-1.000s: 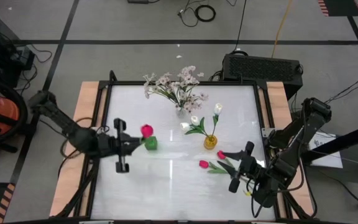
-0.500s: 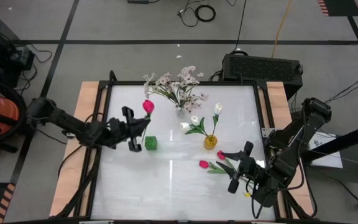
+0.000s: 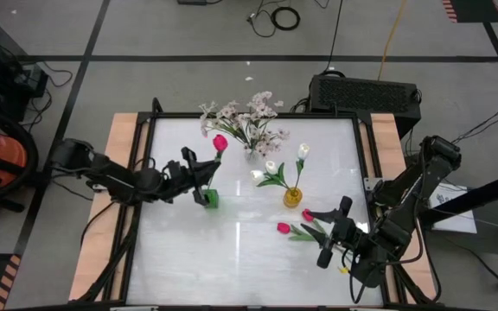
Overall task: Sort flowers into vase by color
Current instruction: Put the bottom left red flower into the green vase
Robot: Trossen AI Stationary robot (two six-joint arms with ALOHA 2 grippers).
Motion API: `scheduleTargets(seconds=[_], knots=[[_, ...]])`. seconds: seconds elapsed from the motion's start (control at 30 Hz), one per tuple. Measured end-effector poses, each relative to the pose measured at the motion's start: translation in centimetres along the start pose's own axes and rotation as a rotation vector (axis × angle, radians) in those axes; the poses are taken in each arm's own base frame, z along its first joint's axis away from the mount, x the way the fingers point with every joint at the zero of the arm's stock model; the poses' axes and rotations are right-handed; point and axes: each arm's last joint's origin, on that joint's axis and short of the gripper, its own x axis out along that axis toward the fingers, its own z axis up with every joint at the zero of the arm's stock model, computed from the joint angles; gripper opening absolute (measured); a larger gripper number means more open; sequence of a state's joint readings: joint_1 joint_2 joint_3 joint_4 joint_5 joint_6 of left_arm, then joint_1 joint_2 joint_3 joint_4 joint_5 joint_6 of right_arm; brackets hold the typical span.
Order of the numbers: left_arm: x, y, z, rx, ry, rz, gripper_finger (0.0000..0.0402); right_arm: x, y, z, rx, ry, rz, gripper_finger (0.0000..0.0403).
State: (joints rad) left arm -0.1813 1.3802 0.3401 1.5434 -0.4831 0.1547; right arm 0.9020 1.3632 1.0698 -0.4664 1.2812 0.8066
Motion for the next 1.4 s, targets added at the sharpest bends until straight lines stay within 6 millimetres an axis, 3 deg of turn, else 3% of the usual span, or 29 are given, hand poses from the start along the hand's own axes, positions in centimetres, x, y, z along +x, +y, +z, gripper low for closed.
scheduleTargets(seconds=[0.8,1.17,1.4], knots=[[0.6,0.9,-2.6,0.086,0.089,-0.028,0.0037,0.0,0.0,0.0,0.003,0.001,0.004,0.0157],[0.2,0.4,-3.4,0.141,0.188,-0.010,0.0153,-0.1,0.5,0.0,0.034,0.054,0.076,0.0157],[-1.2,-0.3,-3.3,0.208,0.322,0.091,0.0222,-1.5,0.9,-0.4,0.071,0.095,0.155,0.0157]])
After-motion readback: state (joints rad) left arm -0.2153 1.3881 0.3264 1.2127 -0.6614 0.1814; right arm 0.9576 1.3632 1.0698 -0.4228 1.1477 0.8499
